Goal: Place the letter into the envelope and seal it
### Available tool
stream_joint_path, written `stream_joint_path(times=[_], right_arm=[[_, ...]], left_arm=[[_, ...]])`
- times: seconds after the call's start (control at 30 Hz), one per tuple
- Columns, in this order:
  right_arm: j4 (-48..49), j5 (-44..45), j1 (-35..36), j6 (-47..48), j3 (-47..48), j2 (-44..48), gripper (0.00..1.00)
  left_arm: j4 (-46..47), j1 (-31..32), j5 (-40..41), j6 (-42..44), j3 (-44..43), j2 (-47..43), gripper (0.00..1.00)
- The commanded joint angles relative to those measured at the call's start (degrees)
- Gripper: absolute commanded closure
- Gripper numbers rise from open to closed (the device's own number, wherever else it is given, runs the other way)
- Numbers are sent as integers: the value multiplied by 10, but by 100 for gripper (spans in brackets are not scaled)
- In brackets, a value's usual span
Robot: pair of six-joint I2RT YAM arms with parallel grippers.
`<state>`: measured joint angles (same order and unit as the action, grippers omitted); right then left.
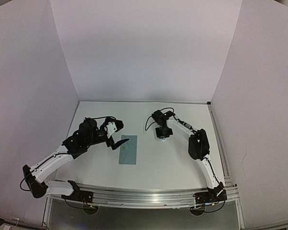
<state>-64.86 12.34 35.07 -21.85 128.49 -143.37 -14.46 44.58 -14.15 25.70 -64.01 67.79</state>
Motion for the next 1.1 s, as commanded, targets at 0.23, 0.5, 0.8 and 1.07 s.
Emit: stream_joint_path(times=[0.23,0.5,0.8,1.07], right_arm=[[28,2,0,-4,-20,-1,85],[33,-3,1,-5,-22,3,73],[34,-14,0,0,-16,8,57],[34,-17,1,4,3,26,24]], left_arm=[[10,0,5,10,2,-13,0],[10,0,4,11,2,-13,0],[9,0,5,15,1,-12,1],[8,0,5,18,0,-10,0]])
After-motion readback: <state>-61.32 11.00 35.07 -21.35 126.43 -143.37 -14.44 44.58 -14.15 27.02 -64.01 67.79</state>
